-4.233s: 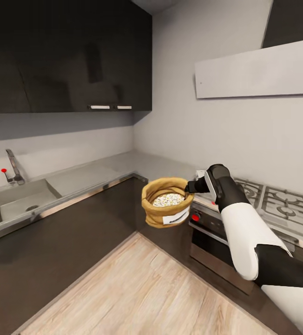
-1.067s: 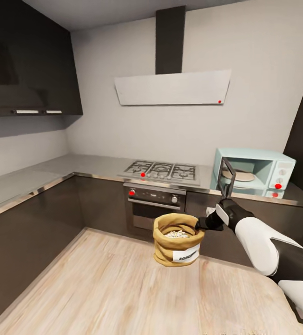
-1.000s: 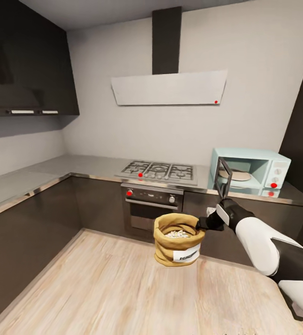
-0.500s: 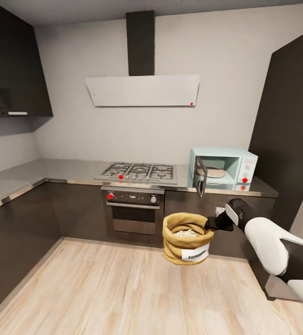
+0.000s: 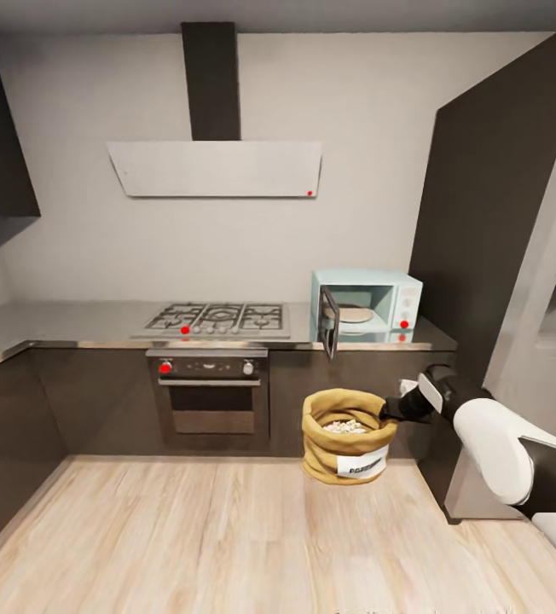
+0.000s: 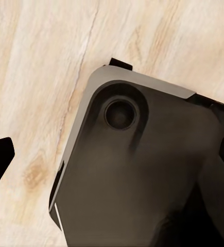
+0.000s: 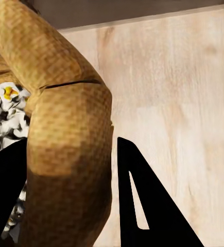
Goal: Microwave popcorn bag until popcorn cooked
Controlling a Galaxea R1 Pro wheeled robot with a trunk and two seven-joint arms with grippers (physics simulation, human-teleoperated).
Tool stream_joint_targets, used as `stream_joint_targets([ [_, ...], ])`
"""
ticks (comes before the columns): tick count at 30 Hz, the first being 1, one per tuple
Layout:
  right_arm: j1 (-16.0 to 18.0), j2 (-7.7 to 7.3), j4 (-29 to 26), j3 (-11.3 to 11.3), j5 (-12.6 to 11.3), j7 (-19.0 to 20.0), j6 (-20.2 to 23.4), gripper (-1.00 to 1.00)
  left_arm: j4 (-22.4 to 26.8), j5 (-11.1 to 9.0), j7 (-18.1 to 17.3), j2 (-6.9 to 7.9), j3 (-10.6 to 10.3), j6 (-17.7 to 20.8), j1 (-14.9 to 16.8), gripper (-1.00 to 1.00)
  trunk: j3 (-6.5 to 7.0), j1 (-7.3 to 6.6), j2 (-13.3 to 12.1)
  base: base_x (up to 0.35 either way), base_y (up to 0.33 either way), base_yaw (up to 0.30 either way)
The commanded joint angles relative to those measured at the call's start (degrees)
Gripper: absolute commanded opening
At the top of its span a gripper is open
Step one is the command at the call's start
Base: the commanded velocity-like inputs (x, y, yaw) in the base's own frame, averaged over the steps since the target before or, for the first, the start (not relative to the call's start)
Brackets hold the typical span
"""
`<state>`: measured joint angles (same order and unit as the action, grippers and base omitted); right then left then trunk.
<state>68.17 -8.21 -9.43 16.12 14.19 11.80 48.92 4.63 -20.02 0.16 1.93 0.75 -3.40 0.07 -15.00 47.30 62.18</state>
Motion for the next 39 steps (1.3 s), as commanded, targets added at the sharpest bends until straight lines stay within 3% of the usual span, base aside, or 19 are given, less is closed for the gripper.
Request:
stream_joint_targets([
  [1,0.0,-0.39,-0.1,0.4,0.4,0.4,0.2,-1.0,0.0,-0.2,0.0,0.0,0.0,-0.1,0.0,1.0,-0.04,0.0,0.0,0.0,0.0,-0.277],
  [5,0.0,-0.94,-0.2,0.4,-0.9,0.5,0.3,-1.0,0.0,-0.2,0.0,0.0,0.0,-0.1,0.0,1.0,0.08,0.0,0.0,0.0,0.0,-0.277],
  [27,0.0,-1.11,-0.5,0.3,-1.0,0.6,0.4,-1.0,0.0,-0.2,0.0,0.0,0.0,-0.1,0.0,1.0,0.68,0.0,0.0,0.0,0.0,-0.273],
  [39,0.0,-1.24,-0.7,0.3,-1.0,0.1,0.5,-1.0,0.0,-0.2,0.0,0.02,0.0,-0.1,0.0,1.0,0.69,0.0,0.0,0.0,0.0,-0.026],
])
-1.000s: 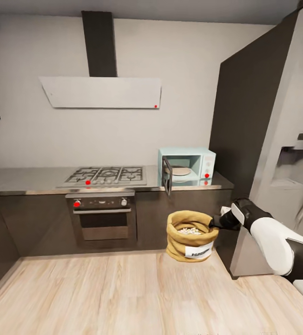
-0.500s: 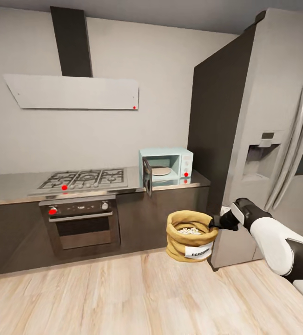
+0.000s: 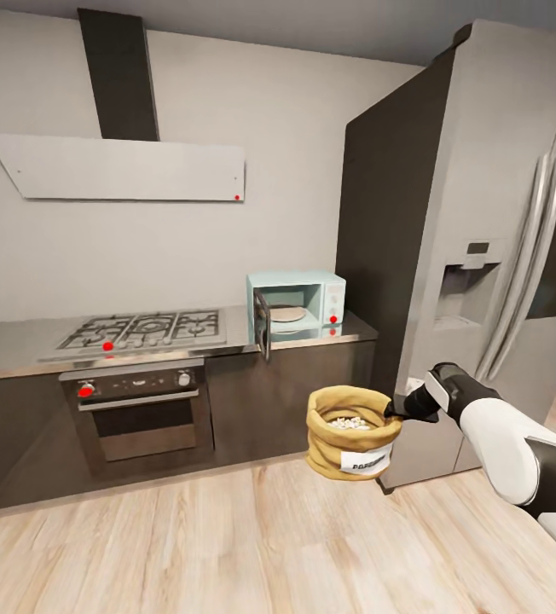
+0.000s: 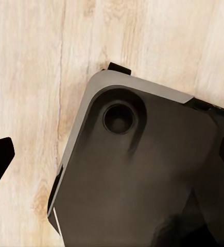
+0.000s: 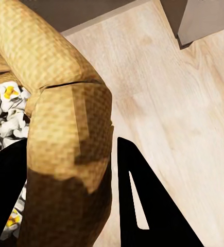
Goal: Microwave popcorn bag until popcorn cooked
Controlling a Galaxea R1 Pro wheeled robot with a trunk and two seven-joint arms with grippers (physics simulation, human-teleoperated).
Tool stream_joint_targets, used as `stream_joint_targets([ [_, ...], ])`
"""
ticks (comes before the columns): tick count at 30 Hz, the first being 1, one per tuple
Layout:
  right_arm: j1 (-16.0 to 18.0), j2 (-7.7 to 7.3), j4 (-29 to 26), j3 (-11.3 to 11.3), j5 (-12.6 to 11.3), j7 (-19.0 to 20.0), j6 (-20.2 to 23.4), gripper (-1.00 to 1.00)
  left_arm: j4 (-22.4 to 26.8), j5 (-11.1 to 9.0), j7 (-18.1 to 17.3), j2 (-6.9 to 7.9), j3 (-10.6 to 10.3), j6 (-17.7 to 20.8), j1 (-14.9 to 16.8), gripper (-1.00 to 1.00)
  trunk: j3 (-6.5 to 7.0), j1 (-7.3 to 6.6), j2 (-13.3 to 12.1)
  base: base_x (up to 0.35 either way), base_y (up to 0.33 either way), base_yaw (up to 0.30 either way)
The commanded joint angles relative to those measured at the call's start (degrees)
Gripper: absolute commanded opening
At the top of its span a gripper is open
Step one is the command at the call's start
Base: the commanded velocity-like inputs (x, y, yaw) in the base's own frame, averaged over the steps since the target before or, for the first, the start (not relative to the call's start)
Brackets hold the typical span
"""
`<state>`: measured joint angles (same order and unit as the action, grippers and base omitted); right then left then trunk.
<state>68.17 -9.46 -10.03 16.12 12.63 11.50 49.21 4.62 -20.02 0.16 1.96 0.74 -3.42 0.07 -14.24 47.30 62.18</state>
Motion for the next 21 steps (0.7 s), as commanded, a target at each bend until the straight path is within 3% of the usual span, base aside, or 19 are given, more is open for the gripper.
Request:
stream_joint_targets([
  [1,0.0,-0.01,-0.1,0.4,0.6,0.4,0.2,-1.0,0.0,-0.2,0.0,-0.04,0.0,-0.1,0.0,1.0,-0.07,0.0,0.0,0.024,0.0,0.0],
  [21,0.0,-0.38,0.0,-0.1,1.0,0.4,0.9,-1.0,-0.3,-0.2,-0.1,0.06,0.0,0.0,0.0,1.0,-0.07,0.0,0.0,0.303,0.0,0.0],
])
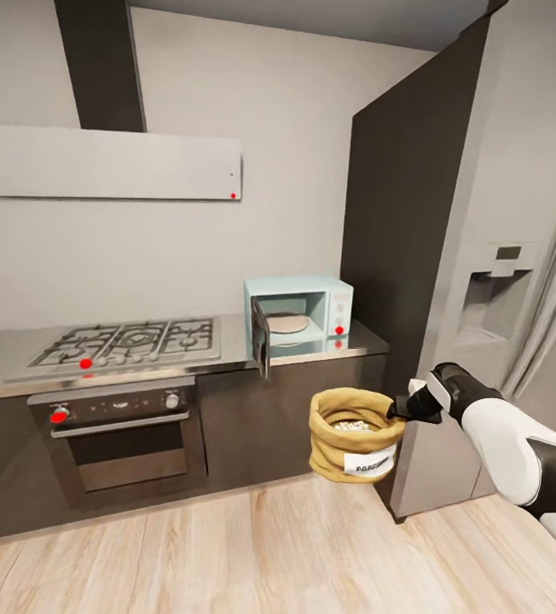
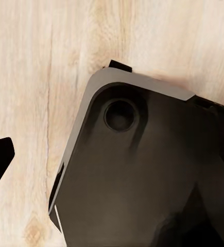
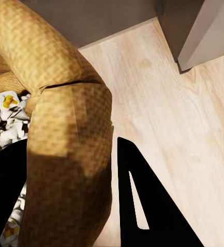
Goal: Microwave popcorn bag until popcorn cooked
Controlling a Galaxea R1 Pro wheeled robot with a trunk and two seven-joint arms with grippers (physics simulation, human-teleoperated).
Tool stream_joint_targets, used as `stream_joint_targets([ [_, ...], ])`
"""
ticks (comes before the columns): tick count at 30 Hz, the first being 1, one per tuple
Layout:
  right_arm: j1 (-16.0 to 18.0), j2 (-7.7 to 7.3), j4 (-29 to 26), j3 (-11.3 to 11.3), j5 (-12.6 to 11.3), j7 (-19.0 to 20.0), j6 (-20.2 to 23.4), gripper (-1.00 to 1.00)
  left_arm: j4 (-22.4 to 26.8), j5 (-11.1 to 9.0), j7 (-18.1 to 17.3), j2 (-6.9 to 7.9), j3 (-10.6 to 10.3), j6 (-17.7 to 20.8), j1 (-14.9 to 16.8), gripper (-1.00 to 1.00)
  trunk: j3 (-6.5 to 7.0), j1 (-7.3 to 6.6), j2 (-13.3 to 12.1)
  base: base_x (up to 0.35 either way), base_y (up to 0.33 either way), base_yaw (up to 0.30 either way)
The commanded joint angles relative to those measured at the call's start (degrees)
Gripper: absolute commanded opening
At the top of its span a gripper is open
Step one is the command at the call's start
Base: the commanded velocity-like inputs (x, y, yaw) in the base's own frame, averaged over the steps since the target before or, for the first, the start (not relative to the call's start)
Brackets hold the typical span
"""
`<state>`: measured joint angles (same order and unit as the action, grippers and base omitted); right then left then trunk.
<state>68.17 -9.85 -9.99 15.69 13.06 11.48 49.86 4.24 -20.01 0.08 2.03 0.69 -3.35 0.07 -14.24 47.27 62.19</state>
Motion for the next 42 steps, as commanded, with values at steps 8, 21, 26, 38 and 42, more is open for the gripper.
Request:
stream_joint_targets([
  [8,0.0,0.01,-0.1,0.2,0.9,0.5,0.7,-1.0,0.0,-0.2,0.0,-0.01,0.0,-0.1,0.0,1.0,-0.07,0.04,0.0,0.321,0.0,0.0],
  [21,0.0,0.07,-0.2,0.1,1.0,0.6,1.4,-1.0,0.0,-0.2,0.0,-0.08,0.0,-0.1,0.0,1.0,-0.07,0.04,0.0,0.321,0.0,0.0],
  [26,0.0,0.1,-0.3,0.1,0.8,0.9,1.5,-1.0,0.1,-0.2,0.0,-0.1,0.0,-0.2,0.0,1.0,-0.07,0.04,0.0,0.252,0.0,0.0],
  [38,0.0,1.36,-20.3,-5.5,1.0,0.4,10.1,-1.0,0.1,-0.1,0.0,-0.18,0.0,-0.2,0.0,1.0,-0.07,0.04,0.0,0.006,0.0,0.0],
  [42,0.0,1.25,-24.3,-5.7,1.0,0.3,10.1,-1.0,0.1,-0.1,0.0,-0.18,0.0,-0.2,0.0,1.0,-0.07,0.04,0.0,0.0,0.0,0.0],
])
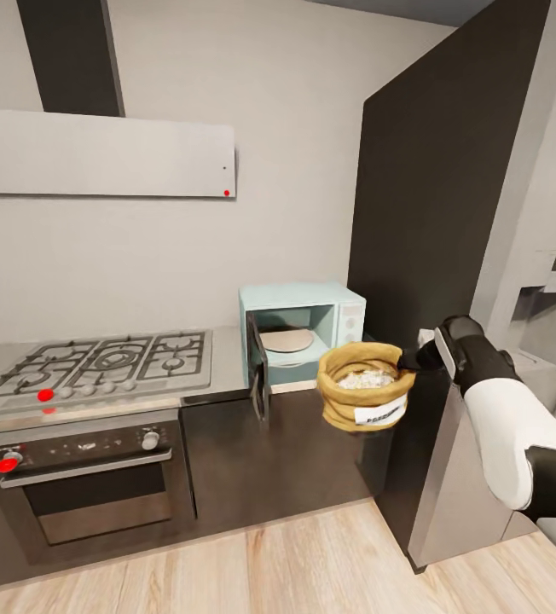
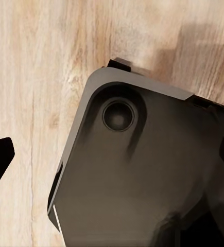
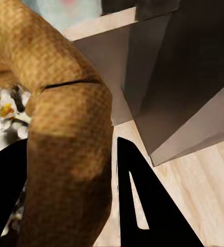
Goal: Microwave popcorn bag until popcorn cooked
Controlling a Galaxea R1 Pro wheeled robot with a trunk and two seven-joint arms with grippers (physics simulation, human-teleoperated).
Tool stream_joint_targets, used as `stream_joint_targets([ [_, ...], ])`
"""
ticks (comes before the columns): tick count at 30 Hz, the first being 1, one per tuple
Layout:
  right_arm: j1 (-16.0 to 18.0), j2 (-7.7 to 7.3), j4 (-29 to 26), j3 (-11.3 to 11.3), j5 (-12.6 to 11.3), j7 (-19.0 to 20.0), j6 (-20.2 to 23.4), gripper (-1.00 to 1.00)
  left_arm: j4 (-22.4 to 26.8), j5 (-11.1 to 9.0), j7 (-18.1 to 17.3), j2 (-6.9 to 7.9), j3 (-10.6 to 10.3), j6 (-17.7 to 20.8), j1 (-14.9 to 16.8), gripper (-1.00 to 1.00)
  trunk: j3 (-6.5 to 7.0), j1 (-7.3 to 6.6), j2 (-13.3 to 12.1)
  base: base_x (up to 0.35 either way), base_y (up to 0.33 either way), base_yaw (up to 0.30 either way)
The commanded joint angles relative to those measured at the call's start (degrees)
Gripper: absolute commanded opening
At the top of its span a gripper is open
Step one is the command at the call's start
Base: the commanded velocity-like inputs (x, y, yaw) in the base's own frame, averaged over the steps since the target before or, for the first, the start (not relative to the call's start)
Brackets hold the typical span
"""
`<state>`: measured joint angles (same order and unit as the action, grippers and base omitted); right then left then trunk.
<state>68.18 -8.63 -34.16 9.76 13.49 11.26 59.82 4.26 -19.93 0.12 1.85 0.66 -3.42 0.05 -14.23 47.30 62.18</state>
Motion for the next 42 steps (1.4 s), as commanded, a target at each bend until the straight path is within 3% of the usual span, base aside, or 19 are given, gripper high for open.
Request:
stream_joint_targets([
  [1,0.0,0.02,-1.7,0.2,0.6,0.5,0.2,-1.0,0.0,-0.2,0.0,0.0,0.0,-0.1,0.0,1.0,-0.07,0.01,0.0,0.0,0.0,0.0],
  [5,0.0,0.1,-6.1,0.2,0.6,0.5,0.2,-1.0,0.0,-0.2,0.0,0.0,0.0,-0.1,0.0,1.0,-0.07,0.01,0.0,0.0,0.0,0.0],
  [10,0.1,0.69,-5.1,0.2,0.0,-0.5,0.2,-1.0,0.0,-0.2,0.0,0.0,0.0,-0.1,0.0,1.0,-0.07,0.01,0.0,0.0,0.0,0.0],
  [12,1.2,2.06,-2.0,0.4,0.0,-2.2,0.2,-1.0,0.1,-0.2,0.0,0.0,0.0,-0.1,0.0,1.0,-0.07,0.01,0.0,0.0,0.0,0.0],
  [14,4.0,5.28,0.4,0.8,-0.1,-6.2,0.2,-1.0,0.1,-0.2,0.0,0.0,0.0,-0.1,0.0,1.0,-0.07,0.01,0.0,0.0,0.0,0.0],
  [15,6.1,6.15,1.6,2.7,-0.2,-9.1,0.2,-1.0,0.0,-0.2,0.0,0.0,0.0,-0.1,0.0,1.0,-0.07,0.01,0.0,0.0,0.0,0.0],
  [18,9.5,6.29,6.5,8.1,-0.2,-12.5,0.2,-1.0,0.0,-0.2,0.0,0.0,0.0,-0.1,0.0,1.0,-0.07,0.01,0.0,0.0,0.0,0.0],
  [21,10.8,7.13,7.6,11.1,-0.3,-16.1,0.2,-1.0,0.1,-0.2,0.0,0.0,0.0,-0.1,0.0,1.0,-0.07,0.01,0.0,0.0,0.0,0.0],
  [23,11.5,8.46,7.7,13.5,-0.3,-18.9,0.2,-1.0,0.1,-0.2,0.0,0.0,0.0,-0.1,0.0,1.0,-0.07,0.01,0.0,0.0,0.0,0.0],
  [26,12.2,9.68,7.7,18.0,-0.3,-22.6,0.2,-1.0,0.1,-0.2,0.0,0.0,0.0,-0.1,0.0,1.0,-0.07,0.01,0.0,0.0,0.0,0.0],
  [29,12.4,10.45,7.4,21.3,-0.3,-24.6,0.2,-1.0,0.1,-0.2,0.0,0.0,0.0,-0.1,0.0,1.0,-0.07,0.01,0.0,0.0,0.0,0.0],
  [33,12.5,11.51,7.4,21.7,-0.1,-24.8,0.2,-1.0,0.1,-0.2,0.1,0.0,0.0,-0.1,0.0,1.0,-0.07,0.01,0.0,0.0,0.0,0.0],
  [42,12.5,11.79,7.4,21.3,0.2,-24.9,0.2,-1.0,0.1,-0.3,0.1,0.0,0.1,-0.1,0.0,1.0,-0.07,0.01,0.0,0.0,0.0,0.0],
])
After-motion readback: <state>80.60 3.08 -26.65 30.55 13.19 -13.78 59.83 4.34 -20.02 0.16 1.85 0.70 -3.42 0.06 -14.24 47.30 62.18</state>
